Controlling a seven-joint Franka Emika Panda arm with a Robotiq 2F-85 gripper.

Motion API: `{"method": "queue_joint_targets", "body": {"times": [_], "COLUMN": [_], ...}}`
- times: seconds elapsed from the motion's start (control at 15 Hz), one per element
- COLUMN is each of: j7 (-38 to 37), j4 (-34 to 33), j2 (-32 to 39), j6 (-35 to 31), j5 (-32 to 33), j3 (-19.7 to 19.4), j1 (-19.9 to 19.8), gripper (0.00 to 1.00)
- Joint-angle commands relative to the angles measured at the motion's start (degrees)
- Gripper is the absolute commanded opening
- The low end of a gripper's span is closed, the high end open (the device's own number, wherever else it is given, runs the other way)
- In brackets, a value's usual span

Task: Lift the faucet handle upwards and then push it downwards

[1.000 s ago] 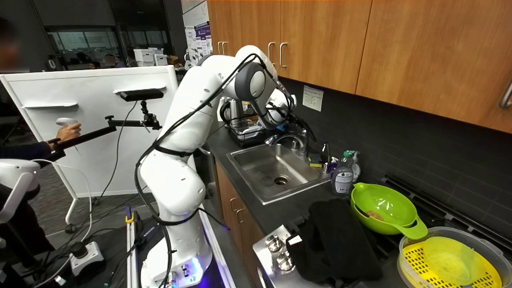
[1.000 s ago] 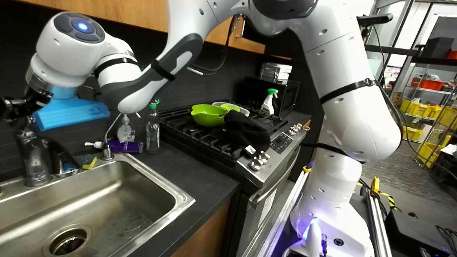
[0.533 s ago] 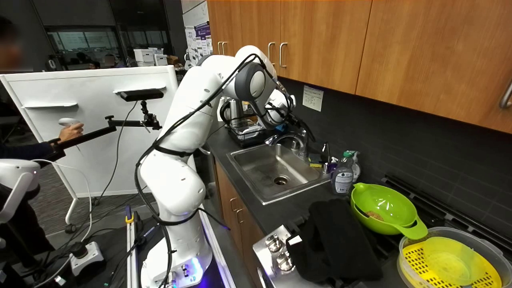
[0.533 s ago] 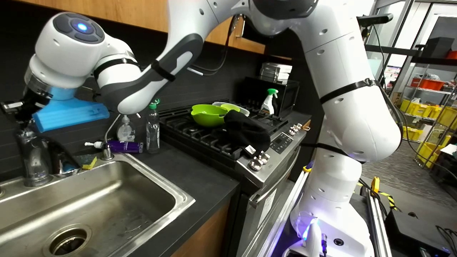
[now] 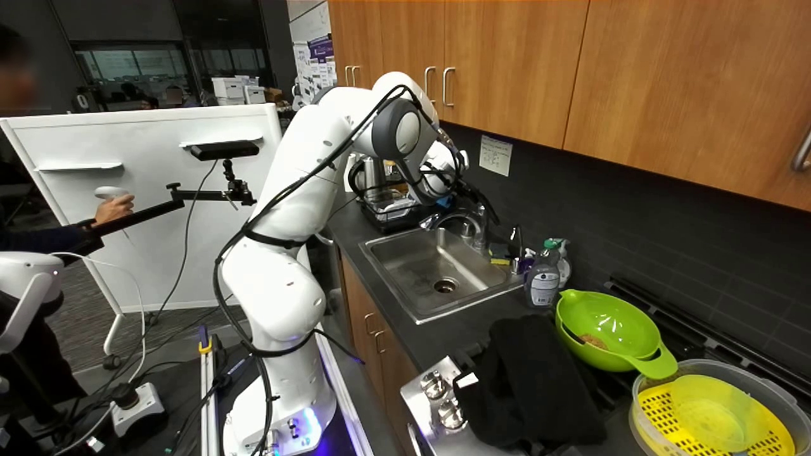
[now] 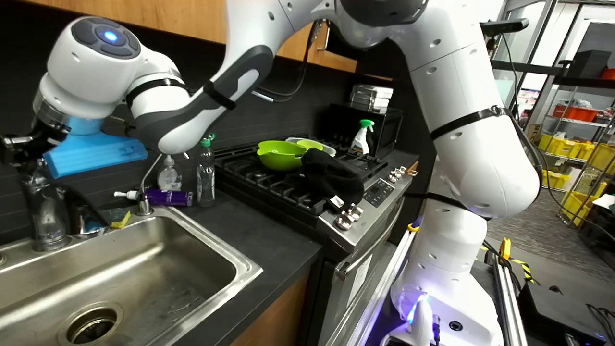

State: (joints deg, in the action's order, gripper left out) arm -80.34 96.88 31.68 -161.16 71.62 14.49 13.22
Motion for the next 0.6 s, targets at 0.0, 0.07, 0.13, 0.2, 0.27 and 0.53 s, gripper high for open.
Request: {"method": "queue_joint_targets", "body": {"times": [0.0, 0.07, 0.13, 0.2, 0.27, 0.53], "j7": [1.1, 1.1, 1.1, 1.2, 1.1, 1.3], "j4": [0.8, 0.7, 0.6, 0.6, 0.3, -0.1], "j2": [-1.1, -1.1, -1.0, -1.0, -0.8, -0.7], "j6": [0.7, 0.7, 0.7, 0.7, 0.7, 0.7], "j5": [-0.7, -0.7, -0.7, -0.7, -0.5, -0.4], "j3": [0.4, 0.4, 0.5, 0.5, 0.5, 0.7], "j1": [-0.2, -0.2, -0.2, -0.1, 0.0, 0.2], "gripper": [1.0, 1.0, 1.0, 1.0, 1.0, 1.0]}}
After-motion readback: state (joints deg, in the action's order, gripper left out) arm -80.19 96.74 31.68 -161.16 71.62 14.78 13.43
